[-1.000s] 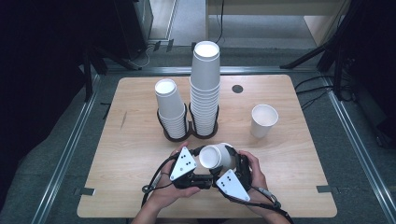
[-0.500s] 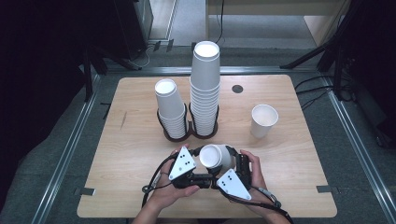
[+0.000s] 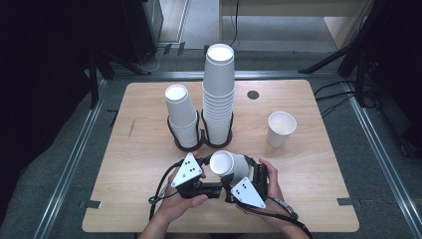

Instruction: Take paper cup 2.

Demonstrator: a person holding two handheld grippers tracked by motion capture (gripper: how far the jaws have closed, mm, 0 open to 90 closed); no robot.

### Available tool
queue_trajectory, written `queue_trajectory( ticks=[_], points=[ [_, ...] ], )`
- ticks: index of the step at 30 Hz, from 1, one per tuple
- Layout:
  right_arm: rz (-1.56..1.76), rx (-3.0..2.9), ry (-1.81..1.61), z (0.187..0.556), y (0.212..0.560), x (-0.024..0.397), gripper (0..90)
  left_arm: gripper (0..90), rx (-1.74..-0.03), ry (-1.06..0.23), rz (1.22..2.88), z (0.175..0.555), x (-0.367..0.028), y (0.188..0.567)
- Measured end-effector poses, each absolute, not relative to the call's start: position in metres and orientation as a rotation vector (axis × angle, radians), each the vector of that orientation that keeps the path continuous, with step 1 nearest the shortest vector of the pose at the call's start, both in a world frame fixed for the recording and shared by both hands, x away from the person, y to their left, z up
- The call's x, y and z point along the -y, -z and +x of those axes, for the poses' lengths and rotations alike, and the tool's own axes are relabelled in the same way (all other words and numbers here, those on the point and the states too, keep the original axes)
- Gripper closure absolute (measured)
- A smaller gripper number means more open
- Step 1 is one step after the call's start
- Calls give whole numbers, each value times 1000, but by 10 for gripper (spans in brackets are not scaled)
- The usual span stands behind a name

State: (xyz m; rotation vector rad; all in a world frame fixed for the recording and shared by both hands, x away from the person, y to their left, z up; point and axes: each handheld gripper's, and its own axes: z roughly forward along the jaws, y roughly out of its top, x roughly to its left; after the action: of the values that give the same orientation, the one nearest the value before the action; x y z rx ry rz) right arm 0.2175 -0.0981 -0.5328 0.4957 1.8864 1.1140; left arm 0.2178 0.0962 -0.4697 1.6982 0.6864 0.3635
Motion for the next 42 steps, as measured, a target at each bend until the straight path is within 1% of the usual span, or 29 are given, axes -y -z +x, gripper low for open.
queue_trajectory(
  ticks=[6, 11, 14, 17, 20, 24, 26, 29, 42],
  points=[
    [460, -1882, -1075, 215, 535, 98, 94, 219, -689, -342, 1714, 220, -98, 472],
    [420, -1861, -1031, 216, 535, 100, 112, 204, -710, -312, 1703, 222, -99, 471],
    [374, -1840, -962, 217, 533, 103, 114, 114, -724, -286, 1711, 223, -100, 470],
    [288, -1814, -862, 217, 533, 105, 114, 72, -723, -255, 1725, 225, -101, 469],
    [232, -1797, -801, 217, 533, 105, 114, 34, -733, -254, 1741, 225, -99, 470],
    [160, -1780, -761, 214, 534, 103, 113, 43, -739, -243, 1753, 226, -96, 471],
    [155, -1778, -757, 212, 535, 102, 113, 66, -736, -241, 1765, 226, -96, 472],
    [132, -1768, -751, 212, 535, 101, 113, 132, -730, -241, 1782, 225, -95, 473],
    [26, -1722, -675, 209, 535, 101, 101, 175, -707, -251, 1802, 225, -94, 473]
  ],
)
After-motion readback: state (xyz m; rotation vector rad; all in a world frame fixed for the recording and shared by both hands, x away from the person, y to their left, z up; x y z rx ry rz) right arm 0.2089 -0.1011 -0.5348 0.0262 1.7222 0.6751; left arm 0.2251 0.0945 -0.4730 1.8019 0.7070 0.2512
